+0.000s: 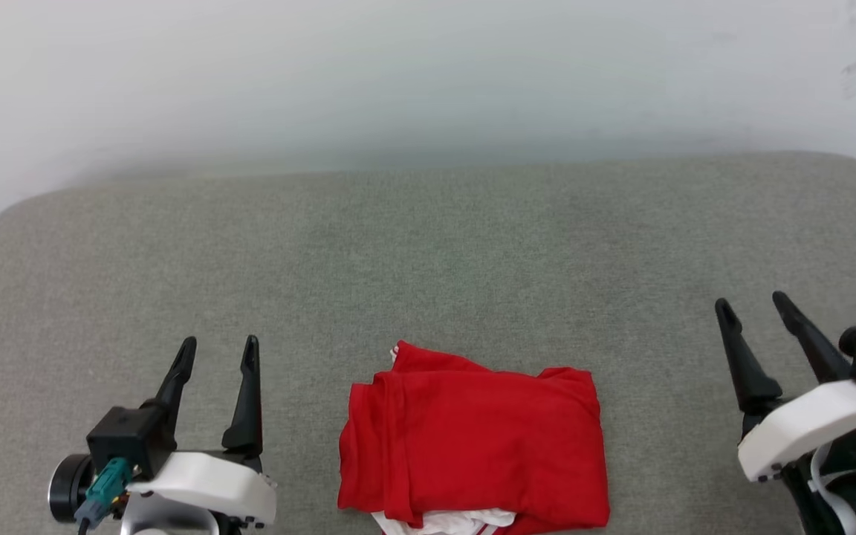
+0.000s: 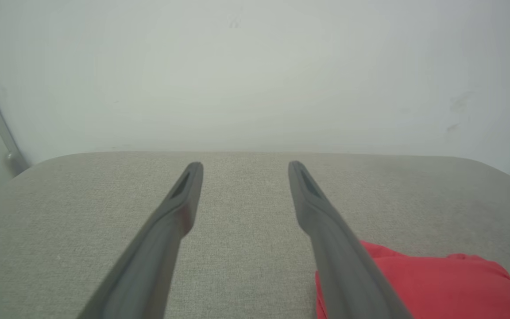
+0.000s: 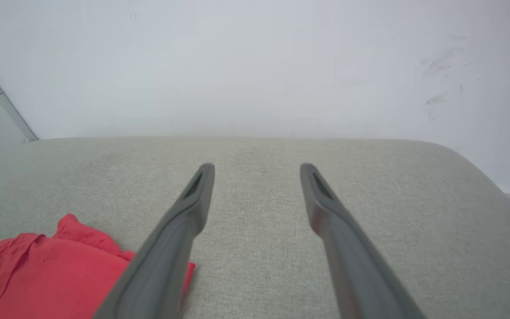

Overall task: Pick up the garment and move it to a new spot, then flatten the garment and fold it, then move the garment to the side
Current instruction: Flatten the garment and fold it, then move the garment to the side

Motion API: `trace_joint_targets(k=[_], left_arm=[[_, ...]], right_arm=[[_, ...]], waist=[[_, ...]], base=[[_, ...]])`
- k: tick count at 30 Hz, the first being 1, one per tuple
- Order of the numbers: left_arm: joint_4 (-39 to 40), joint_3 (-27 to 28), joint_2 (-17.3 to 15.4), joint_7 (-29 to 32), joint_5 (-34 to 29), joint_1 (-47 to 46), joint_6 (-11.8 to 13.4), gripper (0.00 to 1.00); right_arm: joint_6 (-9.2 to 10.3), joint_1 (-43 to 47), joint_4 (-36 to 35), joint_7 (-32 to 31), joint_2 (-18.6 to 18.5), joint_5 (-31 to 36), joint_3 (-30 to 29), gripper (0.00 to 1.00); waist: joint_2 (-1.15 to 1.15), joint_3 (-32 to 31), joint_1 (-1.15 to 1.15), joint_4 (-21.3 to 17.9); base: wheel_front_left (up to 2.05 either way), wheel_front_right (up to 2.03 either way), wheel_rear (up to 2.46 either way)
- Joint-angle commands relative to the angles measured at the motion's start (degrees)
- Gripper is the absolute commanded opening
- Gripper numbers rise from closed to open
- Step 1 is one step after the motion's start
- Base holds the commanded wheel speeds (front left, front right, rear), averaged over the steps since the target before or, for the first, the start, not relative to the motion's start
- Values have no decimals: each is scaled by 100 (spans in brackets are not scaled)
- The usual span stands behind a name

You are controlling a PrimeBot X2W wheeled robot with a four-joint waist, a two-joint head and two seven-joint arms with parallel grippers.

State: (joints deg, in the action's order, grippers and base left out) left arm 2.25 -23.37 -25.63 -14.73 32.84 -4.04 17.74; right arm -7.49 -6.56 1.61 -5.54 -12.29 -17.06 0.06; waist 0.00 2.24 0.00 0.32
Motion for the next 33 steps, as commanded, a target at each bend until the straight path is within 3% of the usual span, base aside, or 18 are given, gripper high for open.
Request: trace_joint_targets(k=[1,10,21,29,33], left_arm=[[20,46,29,-24,-41,102,38,100],[50,167,95,-53,-213,622,100,100],[-38,295,207,-58,-303,729,1,100],[-88,316,288,-58,-418,565,-146,100],[-84,333,342,-58,-507,462,-233,100]], right_arm=[[1,123,-63,60,70,73,-31,100],[1,755,-588,310,493,466,34,100],[1,992,-922,249,722,523,57,100],[1,1078,-827,49,703,81,-371,100],[1,1125,-572,-531,549,-509,-736,100]], waist=[[0,-100,0,-59],[0,-367,0,-89],[0,-401,0,-88],[0,-311,0,25],[0,-203,0,131]], base=[[0,0,0],[0,0,0],[0,0,0],[0,0,0],[0,0,0]])
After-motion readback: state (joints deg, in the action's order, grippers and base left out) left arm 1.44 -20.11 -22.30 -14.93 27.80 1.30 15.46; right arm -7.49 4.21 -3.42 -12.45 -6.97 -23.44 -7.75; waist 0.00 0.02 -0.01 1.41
